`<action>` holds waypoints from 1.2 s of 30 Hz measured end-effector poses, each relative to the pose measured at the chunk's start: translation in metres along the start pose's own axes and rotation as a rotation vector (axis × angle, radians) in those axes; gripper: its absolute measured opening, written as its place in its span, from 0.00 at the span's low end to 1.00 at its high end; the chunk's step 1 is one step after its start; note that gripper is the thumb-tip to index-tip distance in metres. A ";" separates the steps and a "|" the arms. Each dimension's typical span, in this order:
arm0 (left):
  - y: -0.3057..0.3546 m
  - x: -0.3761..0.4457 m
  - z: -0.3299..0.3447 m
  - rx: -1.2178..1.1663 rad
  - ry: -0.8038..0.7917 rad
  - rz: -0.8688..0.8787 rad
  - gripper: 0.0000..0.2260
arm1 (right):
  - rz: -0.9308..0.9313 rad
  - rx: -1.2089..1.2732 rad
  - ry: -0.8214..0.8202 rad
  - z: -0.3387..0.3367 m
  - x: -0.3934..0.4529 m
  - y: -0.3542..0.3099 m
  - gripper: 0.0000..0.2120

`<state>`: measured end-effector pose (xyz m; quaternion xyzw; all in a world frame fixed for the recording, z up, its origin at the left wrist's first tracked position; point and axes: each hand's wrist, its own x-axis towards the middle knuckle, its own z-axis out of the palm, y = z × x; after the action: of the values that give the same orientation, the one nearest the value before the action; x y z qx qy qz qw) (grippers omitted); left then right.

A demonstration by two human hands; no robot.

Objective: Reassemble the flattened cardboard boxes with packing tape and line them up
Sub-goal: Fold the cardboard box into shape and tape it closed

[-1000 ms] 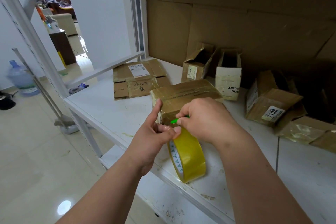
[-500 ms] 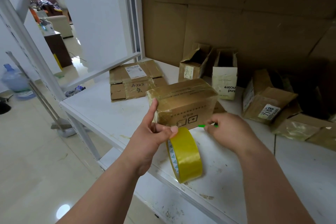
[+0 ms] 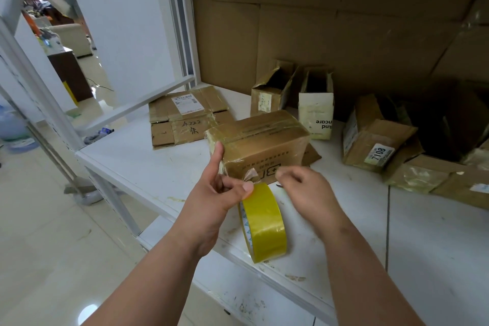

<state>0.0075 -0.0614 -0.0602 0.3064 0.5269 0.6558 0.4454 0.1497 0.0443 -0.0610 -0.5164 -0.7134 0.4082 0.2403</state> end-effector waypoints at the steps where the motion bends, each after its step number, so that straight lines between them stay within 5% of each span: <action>1: 0.001 -0.001 0.000 0.006 -0.002 -0.003 0.47 | 0.027 0.175 -0.061 0.006 -0.003 -0.007 0.08; 4: 0.002 -0.002 0.000 0.029 -0.011 0.004 0.47 | 0.106 0.418 -0.161 0.021 -0.005 -0.018 0.07; 11: 0.009 -0.006 -0.003 0.143 -0.032 -0.008 0.49 | 0.124 0.544 -0.122 0.033 -0.009 -0.022 0.05; 20: 0.015 -0.003 -0.005 0.294 -0.056 -0.015 0.48 | -0.344 0.046 0.162 0.031 -0.021 -0.021 0.13; 25: 0.013 -0.003 -0.003 0.332 -0.019 0.004 0.46 | -0.621 -0.180 0.350 0.032 -0.029 -0.019 0.08; 29: 0.010 -0.005 0.004 0.532 0.061 0.112 0.47 | -0.399 -0.115 0.227 0.022 -0.029 -0.027 0.11; 32: 0.010 -0.008 0.012 0.752 0.170 0.245 0.46 | -0.115 0.309 0.112 0.018 -0.032 -0.033 0.10; 36: 0.004 -0.006 0.011 0.925 0.267 0.429 0.33 | -0.018 0.464 0.097 0.025 -0.035 -0.035 0.11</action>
<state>0.0180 -0.0622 -0.0530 0.4858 0.7387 0.4647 0.0484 0.1241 -0.0016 -0.0433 -0.4601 -0.5925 0.5339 0.3902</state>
